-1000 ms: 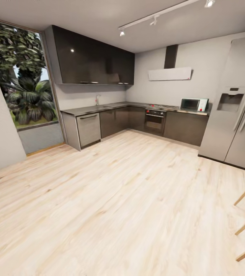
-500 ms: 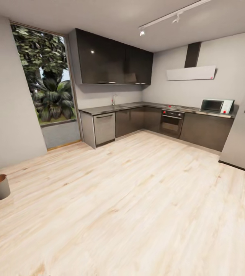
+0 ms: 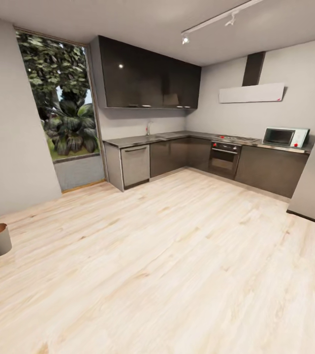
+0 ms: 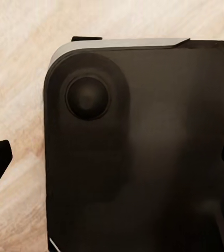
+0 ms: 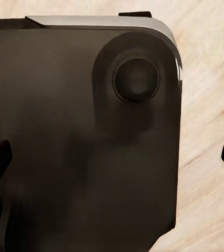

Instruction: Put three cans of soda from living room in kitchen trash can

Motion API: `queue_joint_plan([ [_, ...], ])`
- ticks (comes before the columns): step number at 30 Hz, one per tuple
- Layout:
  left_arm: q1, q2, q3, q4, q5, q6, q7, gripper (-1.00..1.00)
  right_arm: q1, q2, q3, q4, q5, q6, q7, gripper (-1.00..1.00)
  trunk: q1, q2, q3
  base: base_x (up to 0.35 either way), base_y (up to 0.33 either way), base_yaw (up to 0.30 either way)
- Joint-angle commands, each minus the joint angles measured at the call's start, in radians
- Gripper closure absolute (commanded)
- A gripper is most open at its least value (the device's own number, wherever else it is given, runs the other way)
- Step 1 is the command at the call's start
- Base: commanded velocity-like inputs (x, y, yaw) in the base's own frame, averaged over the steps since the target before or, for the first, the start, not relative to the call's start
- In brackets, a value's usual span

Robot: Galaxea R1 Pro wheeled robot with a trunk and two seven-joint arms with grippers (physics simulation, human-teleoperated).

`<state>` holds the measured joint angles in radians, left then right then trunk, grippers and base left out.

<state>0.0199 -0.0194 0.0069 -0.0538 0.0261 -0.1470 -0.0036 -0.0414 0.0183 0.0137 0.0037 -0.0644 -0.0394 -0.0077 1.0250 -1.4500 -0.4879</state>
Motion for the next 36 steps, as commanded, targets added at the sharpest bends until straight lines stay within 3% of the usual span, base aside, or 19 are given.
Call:
queue_joint_plan([
  [1,0.0,0.0,0.0,0.0,0.0,0.0,0.0,-1.0,0.0,0.0,0.0,0.0,0.0,0.0,0.0,-1.0,0.0,0.0,0.0,0.258,-0.287,0.0],
  [9,0.0,0.0,0.002,0.0,0.0,0.001,0.002,-1.0,0.0,0.0,-0.001,0.001,0.005,0.0,0.0,-1.0,0.0,0.0,-0.001,0.259,-0.279,0.021],
  [36,0.0,0.001,0.002,0.0,0.002,0.001,0.002,-1.0,0.0,0.0,0.0,0.002,0.011,-0.002,0.0,-1.0,0.0,0.0,-0.026,0.259,-0.243,0.224],
])
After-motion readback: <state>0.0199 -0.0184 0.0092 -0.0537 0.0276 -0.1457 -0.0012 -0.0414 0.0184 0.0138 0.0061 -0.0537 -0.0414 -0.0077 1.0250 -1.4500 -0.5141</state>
